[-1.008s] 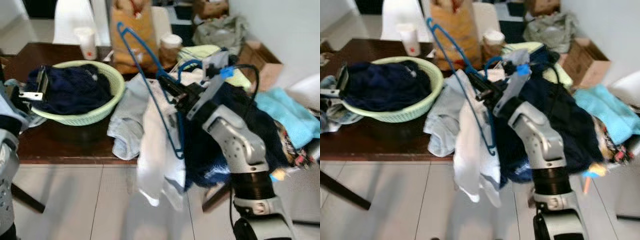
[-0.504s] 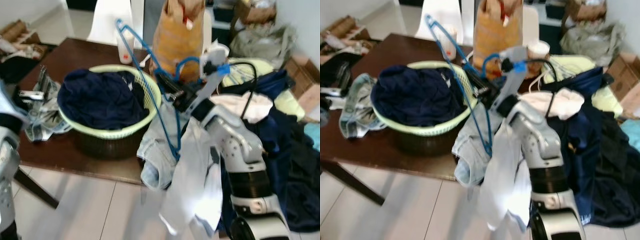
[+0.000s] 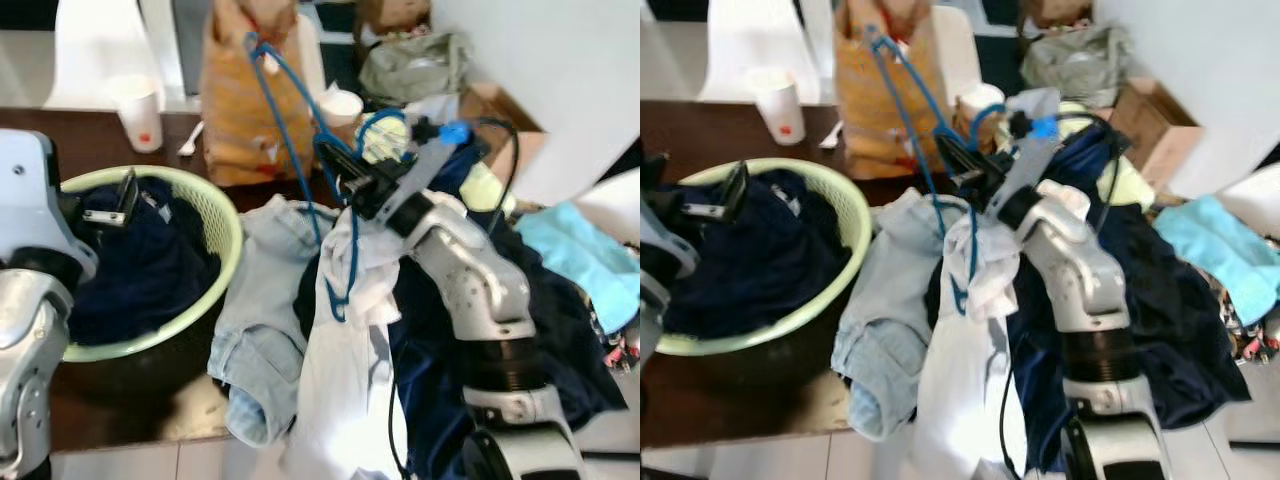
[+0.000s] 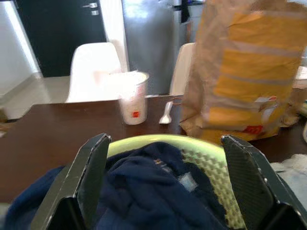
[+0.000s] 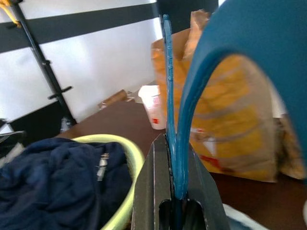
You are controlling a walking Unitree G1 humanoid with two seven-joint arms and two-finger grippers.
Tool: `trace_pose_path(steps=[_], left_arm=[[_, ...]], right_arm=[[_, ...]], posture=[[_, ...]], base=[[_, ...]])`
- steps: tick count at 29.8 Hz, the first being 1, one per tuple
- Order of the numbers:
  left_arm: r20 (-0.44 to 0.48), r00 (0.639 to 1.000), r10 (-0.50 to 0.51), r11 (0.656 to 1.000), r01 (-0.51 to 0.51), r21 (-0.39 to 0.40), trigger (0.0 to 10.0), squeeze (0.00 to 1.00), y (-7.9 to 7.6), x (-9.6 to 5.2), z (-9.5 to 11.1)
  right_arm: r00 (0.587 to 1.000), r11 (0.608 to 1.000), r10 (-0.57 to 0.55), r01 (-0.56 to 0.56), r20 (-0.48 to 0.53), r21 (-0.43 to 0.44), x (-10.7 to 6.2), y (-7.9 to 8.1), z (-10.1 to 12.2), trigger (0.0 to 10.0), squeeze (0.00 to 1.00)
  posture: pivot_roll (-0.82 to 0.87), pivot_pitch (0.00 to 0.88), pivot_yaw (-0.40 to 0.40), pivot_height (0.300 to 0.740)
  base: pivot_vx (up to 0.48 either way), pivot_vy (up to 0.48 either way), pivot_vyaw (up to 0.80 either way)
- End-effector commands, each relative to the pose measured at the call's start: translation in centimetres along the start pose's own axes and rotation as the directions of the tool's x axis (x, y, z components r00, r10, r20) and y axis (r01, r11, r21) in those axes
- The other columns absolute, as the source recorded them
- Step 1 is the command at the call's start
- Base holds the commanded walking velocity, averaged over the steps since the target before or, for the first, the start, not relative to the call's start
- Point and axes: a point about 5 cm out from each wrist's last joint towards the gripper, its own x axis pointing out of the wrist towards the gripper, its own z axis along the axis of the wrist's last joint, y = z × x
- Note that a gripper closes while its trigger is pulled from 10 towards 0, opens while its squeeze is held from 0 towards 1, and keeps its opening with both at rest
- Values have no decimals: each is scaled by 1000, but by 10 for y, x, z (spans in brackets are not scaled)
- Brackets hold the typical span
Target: Hang hanger
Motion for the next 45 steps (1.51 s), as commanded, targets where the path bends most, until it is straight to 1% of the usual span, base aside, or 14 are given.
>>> trace_pose_path(steps=[1,8,14,17,19,21,23,24,25,26,28,32,37,45], left_arm=[[-58,996,62,998,-61,16,10000,0,8,-2,-11],[-184,963,195,980,-184,79,10000,0,27,-9,-35],[-254,953,165,986,-154,66,10000,0,25,-13,-48],[-302,952,-38,996,58,60,10000,0,4,-15,-52],[-302,952,-38,996,58,60,10000,0,4,-15,-52],[-317,930,-184,967,230,113,10000,0,-3,-17,-47],[-313,922,-228,949,283,140,10000,0,-4,-18,-44],[-321,894,-313,902,386,193,10000,0,-7,-21,-40],[-321,894,-313,902,386,193,10000,0,-7,-21,-40],[-339,866,-367,869,450,207,10000,0,-10,-26,-40],[-339,866,-367,869,450,207,10000,0,-10,-26,-40],[-404,802,-440,792,559,247,10000,0,-7,-40,-39],[-427,789,-443,771,578,267,10000,0,-1,-43,-37],[-517,730,-448,694,648,314,10000,0,16,-50,-32]], right_arm=[[1000,1000,6,-6,-14,3,-1,2,-5,10000,0],[1000,1000,-8,8,-26,-11,-1,-1,-5,10000,0],[999,1000,-11,11,-35,-18,-1,-1,-5,10000,0],[999,1000,-8,7,-38,-24,-2,-2,-6,10000,0],[999,1000,-8,7,-38,-24,-2,-2,-6,10000,0],[999,1000,-1,0,-39,-31,-2,-1,-5,10000,0],[999,999,0,-2,-37,-33,-1,-1,-5,10000,0],[999,999,2,-4,-36,-33,-1,-1,-5,10000,0],[999,999,2,-4,-36,-33,-1,-1,-5,10000,0],[999,999,3,-4,-36,-34,-1,0,-4,10000,0],[999,999,3,-4,-36,-34,-1,0,-4,10000,0],[999,999,-4,2,-40,-38,-2,-2,-4,10000,0],[999,999,-6,4,-41,-39,-3,-2,-4,10000,0],[999,999,-10,9,-40,-36,-2,-3,-5,10000,0]], posture=[[57,142,-72,740],[54,147,-76,740],[51,147,-76,740],[45,130,-76,740],[45,130,-76,740],[44,121,-75,740],[44,121,-75,740],[44,121,-75,740],[44,121,-75,740],[39,129,-77,740],[39,129,-77,740],[38,134,-82,740],[39,135,-82,740],[43,138,-75,740]], base=[[0,0,0],[0,0,0],[0,0,0],[0,0,0],[0,0,0],[0,0,0],[0,0,0],[0,0,0],[0,0,0],[0,0,0],[0,0,0],[0,0,0],[0,0,0],[0,0,0]])
